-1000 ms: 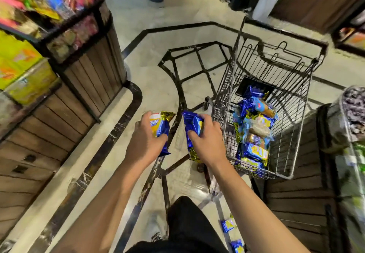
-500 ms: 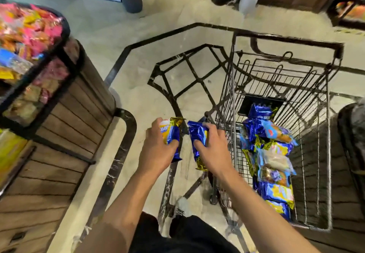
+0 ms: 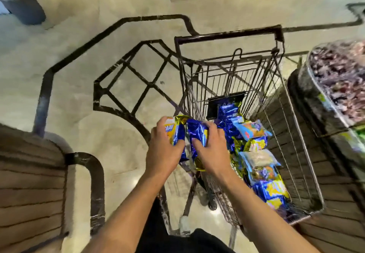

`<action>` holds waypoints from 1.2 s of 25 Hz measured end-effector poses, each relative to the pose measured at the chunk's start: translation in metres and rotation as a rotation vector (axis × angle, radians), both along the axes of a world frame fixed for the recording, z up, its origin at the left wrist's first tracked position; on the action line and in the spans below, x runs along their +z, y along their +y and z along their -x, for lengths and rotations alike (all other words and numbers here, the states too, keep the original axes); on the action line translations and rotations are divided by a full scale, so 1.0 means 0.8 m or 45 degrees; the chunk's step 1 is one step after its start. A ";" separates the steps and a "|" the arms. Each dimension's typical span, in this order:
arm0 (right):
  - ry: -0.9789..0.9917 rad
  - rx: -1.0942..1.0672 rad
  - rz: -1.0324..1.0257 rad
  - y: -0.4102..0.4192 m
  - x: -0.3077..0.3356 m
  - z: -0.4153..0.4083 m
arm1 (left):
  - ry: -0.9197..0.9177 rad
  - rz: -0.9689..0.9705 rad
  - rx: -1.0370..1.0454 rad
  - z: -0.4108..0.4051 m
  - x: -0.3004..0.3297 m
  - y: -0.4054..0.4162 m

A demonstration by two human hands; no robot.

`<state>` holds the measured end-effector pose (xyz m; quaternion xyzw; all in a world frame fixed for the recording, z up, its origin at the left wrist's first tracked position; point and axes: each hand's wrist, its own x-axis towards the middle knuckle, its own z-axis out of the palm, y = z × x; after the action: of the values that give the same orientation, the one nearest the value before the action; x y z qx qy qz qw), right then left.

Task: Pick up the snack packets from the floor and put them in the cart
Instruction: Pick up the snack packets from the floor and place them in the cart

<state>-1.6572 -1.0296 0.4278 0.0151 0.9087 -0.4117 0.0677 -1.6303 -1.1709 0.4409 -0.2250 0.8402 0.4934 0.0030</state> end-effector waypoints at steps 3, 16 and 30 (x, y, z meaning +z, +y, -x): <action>0.034 -0.224 -0.013 -0.008 -0.006 0.027 | -0.011 0.059 -0.204 0.066 -0.010 -0.013; -0.016 -0.945 0.010 0.079 -0.036 0.113 | 0.001 0.181 -0.908 0.256 -0.023 0.111; -0.224 -1.484 0.023 0.242 -0.131 0.185 | -0.140 0.373 -1.332 0.383 -0.133 0.279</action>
<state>-1.8051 -0.8364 0.3228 0.5455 0.7380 -0.3859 -0.0944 -1.9365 -0.9476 0.3348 0.1993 0.8986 0.2913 0.2607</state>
